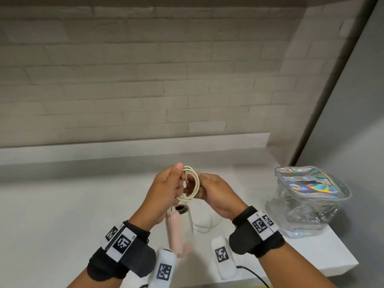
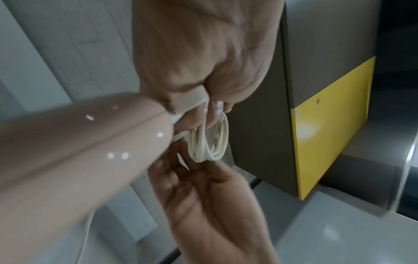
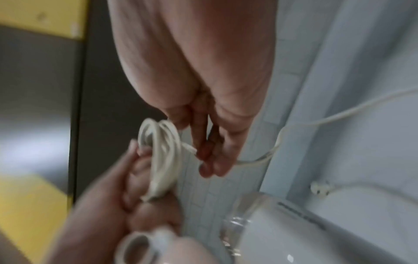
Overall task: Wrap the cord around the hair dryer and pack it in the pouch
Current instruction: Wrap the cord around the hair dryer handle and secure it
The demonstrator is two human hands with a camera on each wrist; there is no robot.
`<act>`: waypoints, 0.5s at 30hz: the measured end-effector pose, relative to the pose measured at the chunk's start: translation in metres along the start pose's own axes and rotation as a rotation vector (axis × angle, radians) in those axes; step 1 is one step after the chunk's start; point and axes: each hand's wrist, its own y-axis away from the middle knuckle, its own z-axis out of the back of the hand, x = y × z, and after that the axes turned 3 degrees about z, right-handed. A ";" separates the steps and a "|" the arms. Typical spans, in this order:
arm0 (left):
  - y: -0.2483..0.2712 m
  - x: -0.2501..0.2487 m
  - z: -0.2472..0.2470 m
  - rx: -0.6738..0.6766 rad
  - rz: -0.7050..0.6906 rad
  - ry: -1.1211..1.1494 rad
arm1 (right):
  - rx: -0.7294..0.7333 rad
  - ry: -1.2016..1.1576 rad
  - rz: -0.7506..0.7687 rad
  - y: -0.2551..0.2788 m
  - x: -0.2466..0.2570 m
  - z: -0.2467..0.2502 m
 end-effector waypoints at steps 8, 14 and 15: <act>-0.007 0.007 0.010 -0.066 0.019 0.000 | 0.074 -0.069 -0.051 0.003 -0.003 -0.005; -0.010 0.018 0.007 -0.115 -0.068 -0.052 | 0.024 -0.426 -0.130 0.002 -0.003 -0.005; -0.011 0.019 0.006 -0.109 -0.110 -0.086 | 0.052 -0.492 -0.122 0.004 -0.003 -0.007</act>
